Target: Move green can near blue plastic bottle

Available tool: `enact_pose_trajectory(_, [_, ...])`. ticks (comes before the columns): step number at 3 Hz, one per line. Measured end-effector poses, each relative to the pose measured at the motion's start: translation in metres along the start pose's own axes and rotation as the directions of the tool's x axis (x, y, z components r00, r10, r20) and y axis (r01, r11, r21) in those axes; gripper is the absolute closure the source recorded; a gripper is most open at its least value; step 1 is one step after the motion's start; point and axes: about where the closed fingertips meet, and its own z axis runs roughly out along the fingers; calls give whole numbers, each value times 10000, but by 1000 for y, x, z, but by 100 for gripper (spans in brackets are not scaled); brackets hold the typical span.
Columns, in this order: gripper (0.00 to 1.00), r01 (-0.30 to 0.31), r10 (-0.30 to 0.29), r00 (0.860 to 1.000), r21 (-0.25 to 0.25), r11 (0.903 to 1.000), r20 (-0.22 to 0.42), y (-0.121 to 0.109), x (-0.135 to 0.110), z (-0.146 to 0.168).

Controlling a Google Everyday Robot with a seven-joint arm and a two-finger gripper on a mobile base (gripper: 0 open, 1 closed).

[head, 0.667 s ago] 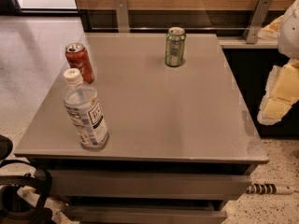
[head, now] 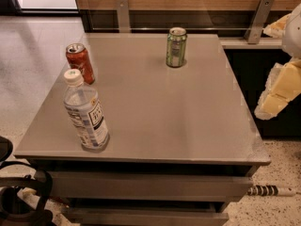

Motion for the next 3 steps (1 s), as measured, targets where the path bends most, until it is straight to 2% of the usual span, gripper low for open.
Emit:
enact_pose_trajectory(1, [0,-1096,989,9875,838,9904,1227,-28,8,14])
enact_pose_trajectory(2, [0,-2285,1840,9447,1424,9631,2715,-67,11,22])
enact_pose_trajectory(3, [0,-3316,2512,8749,1343,9338,4141,-102,6,38])
